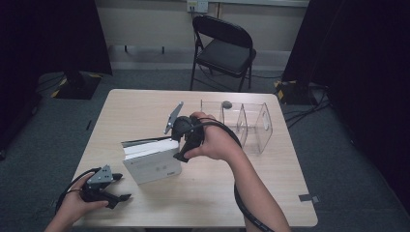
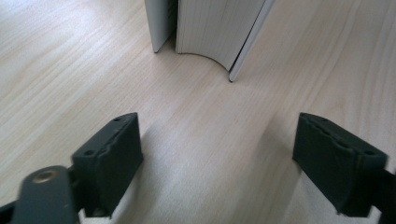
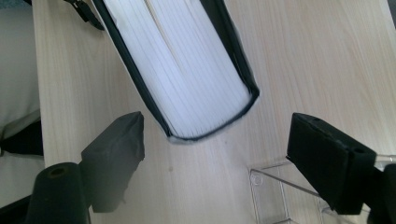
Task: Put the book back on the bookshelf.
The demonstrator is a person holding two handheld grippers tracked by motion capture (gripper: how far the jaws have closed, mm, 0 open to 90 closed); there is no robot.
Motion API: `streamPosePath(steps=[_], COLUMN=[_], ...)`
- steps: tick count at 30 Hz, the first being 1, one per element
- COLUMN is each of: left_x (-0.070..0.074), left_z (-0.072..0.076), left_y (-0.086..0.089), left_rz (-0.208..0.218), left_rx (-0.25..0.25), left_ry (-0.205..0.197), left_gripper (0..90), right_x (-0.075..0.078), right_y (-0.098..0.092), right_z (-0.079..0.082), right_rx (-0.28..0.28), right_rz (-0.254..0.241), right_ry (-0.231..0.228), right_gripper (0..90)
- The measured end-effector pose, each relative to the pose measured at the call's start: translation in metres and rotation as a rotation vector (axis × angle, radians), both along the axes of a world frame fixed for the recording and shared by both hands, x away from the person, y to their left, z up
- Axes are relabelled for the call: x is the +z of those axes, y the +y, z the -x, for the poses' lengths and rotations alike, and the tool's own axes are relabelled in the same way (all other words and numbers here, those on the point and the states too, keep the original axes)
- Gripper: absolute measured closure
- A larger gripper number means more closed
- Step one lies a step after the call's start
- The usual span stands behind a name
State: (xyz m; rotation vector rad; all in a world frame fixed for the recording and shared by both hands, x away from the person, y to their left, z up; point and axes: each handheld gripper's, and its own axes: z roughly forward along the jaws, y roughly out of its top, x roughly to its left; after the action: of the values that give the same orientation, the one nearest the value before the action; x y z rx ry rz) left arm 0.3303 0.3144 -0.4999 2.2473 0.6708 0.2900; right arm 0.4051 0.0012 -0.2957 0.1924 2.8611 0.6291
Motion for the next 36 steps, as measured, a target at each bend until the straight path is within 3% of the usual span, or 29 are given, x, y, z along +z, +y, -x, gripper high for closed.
streamPosePath(steps=[4,16,21,27,29,35,36], left_x=[-0.003,-0.002,-0.002,-0.002,-0.002,-0.002,-0.002], left_z=[-0.001,-0.003,-0.003,-0.003,-0.003,-0.003,-0.003], left_y=[0.000,0.000,0.000,-0.001,-0.001,-0.001,-0.001], left_rz=[0.030,0.008,0.007,0.016,0.016,0.012,0.017], left_rx=[0.003,-0.002,-0.003,-0.002,-0.002,-0.006,-0.005], left_ry=[0.002,-0.008,-0.008,-0.001,-0.001,-0.005,0.001], left_gripper=[13.7,10.9,10.8,10.5,10.4,10.2,10.0], right_x=[0.000,-0.001,-0.005,-0.010,-0.011,-0.009,-0.009], right_y=[0.007,0.021,0.032,0.043,0.045,0.045,0.046], right_z=[0.001,-0.001,-0.001,0.001,0.002,0.005,0.007], right_rx=[0.017,0.047,0.076,0.105,0.117,0.163,0.151], right_rz=[-0.001,0.014,0.012,0.054,0.069,0.103,0.103], right_ry=[-0.001,0.014,0.022,0.018,-0.005,0.003,0.002], right_gripper=[18.4,20.0,26.3,33.4,34.3,42.4,44.0])
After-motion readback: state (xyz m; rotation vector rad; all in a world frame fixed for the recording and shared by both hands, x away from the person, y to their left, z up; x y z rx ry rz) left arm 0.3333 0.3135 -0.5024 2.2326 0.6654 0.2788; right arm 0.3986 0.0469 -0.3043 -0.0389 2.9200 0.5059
